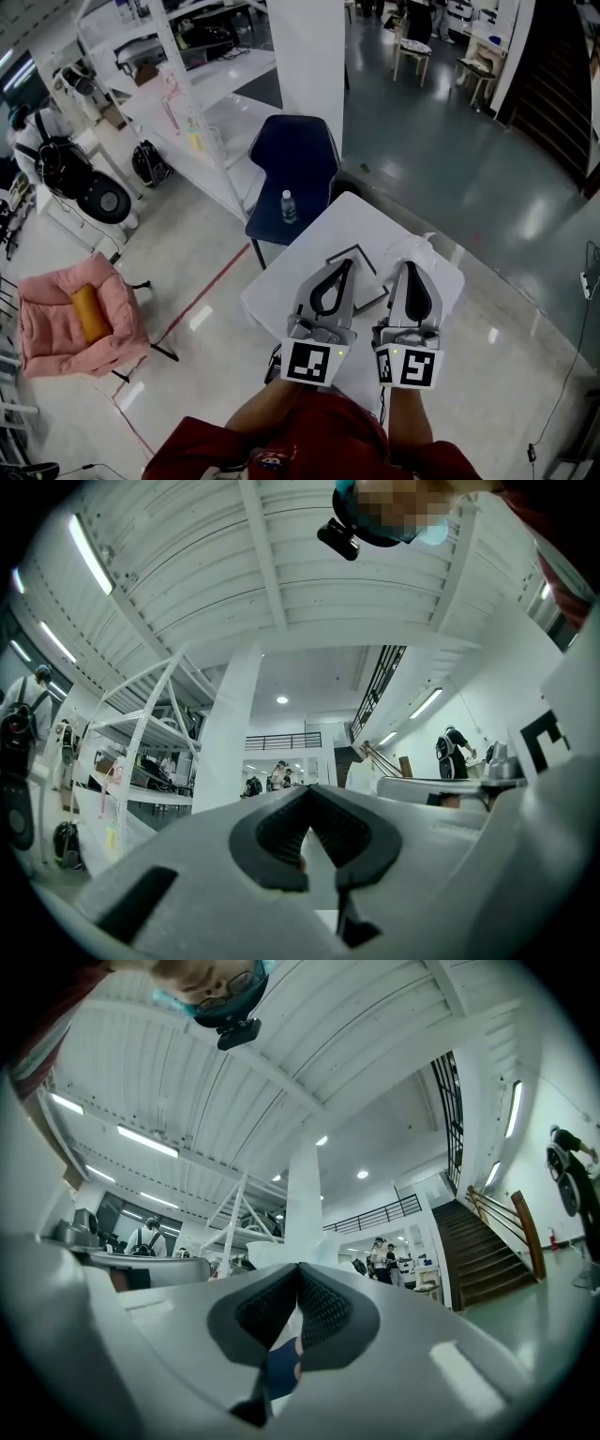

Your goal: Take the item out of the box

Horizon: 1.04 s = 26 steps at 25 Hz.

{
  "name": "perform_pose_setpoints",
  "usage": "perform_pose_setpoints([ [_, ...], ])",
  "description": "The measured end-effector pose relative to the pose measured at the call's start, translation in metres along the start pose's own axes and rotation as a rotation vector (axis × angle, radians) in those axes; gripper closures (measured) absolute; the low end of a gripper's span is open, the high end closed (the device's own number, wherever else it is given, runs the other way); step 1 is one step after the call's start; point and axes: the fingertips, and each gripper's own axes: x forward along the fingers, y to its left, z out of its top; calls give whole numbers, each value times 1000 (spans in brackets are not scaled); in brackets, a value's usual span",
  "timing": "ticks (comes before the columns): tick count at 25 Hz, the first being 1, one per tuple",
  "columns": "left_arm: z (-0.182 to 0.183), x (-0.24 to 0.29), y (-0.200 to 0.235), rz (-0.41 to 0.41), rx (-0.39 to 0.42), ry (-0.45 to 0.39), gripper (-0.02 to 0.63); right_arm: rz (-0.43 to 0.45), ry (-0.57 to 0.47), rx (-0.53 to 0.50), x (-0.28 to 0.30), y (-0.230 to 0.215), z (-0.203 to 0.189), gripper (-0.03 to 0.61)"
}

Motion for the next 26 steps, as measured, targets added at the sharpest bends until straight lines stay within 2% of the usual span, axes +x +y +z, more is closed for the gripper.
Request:
perform_pose_setpoints([
  [6,-1,4,1,-3,0,0,611,10,10,-33,4,3,-2,577],
  [26,-9,9,11,4,-5,10,611,30,36,-49,16,5,-10,577],
])
